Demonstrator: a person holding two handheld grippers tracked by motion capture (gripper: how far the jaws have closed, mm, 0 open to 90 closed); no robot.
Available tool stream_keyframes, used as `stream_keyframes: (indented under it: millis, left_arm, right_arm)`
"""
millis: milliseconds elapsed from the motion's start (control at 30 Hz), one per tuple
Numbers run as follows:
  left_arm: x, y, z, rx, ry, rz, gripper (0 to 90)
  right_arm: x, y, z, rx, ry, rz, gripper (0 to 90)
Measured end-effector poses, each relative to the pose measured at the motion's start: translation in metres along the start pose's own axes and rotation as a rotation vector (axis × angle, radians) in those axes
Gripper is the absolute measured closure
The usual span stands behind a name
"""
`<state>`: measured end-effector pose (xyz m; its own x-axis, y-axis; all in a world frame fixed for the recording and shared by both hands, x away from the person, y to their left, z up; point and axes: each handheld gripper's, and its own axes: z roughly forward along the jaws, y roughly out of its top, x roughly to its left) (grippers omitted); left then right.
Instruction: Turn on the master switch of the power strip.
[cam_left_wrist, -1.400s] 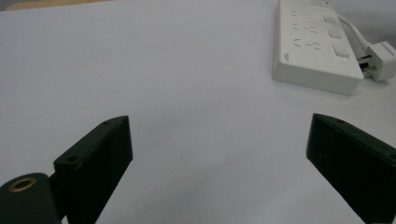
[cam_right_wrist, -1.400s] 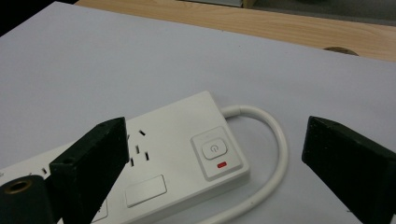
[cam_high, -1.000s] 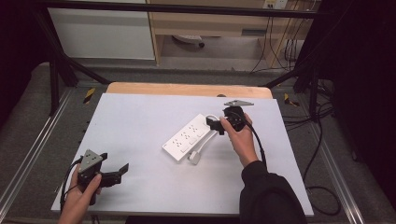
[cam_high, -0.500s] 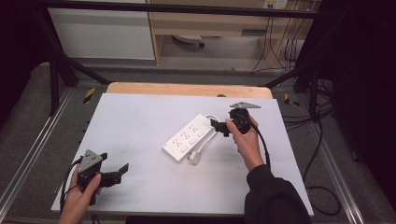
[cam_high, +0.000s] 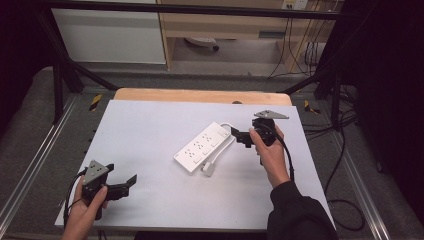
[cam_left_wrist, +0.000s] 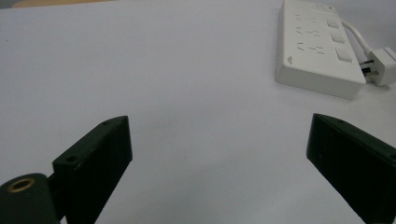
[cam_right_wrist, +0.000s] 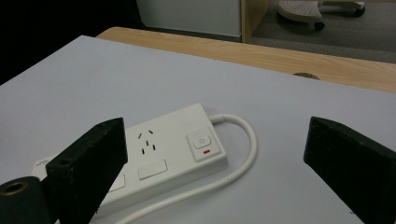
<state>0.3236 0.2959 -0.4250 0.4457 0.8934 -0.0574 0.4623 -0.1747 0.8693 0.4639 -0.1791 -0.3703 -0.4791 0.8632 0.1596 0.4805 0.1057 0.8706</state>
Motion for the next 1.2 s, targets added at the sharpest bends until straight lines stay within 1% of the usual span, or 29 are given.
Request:
stream_keyframes:
  millis: [167,267,400,533,667,800,900,1000,1067,1200]
  left_arm:
    - [0.001,0.0,0.0,0.003,0.008,-0.003,6.7]
    - [0.0,-0.001,0.0,0.008,0.006,0.003,6.7]
    - [0.0,-0.001,0.0,0.008,0.007,0.002,6.7]
    - [0.001,-0.001,0.0,0.01,0.009,-0.001,6.7]
    - [0.001,-0.001,0.0,0.011,0.008,-0.005,6.7]
    - [0.001,-0.001,0.0,0.01,0.01,-0.01,6.7]
    - [0.001,-0.001,0.0,0.009,0.012,-0.01,6.7]
    - [0.002,-0.002,0.0,0.011,0.011,-0.014,6.7]
    - [0.002,-0.002,0.0,0.013,0.011,-0.016,6.7]
    - [0.002,-0.002,-0.001,0.012,0.011,-0.019,6.7]
  right_arm:
    - [-0.004,-0.007,-0.013,-0.015,0.002,0.005,6.7]
    - [-0.007,-0.011,-0.022,-0.011,0.001,0.004,6.3]
    - [-0.01,-0.016,-0.033,-0.015,-0.007,-0.005,6.3]
    - [-0.013,-0.021,-0.043,-0.009,-0.026,-0.017,6.4]
    - [-0.015,-0.027,-0.051,-0.029,-0.03,-0.017,6.4]
    - [-0.017,-0.035,-0.058,-0.056,-0.033,-0.034,5.9]
    - [-0.017,-0.04,-0.062,-0.065,-0.028,-0.037,5.5]
    - [-0.019,-0.045,-0.066,-0.076,-0.032,-0.054,5.0]
    - [-0.019,-0.048,-0.069,-0.08,-0.032,-0.048,4.8]
    - [-0.02,-0.054,-0.074,-0.091,-0.032,-0.053,4.7]
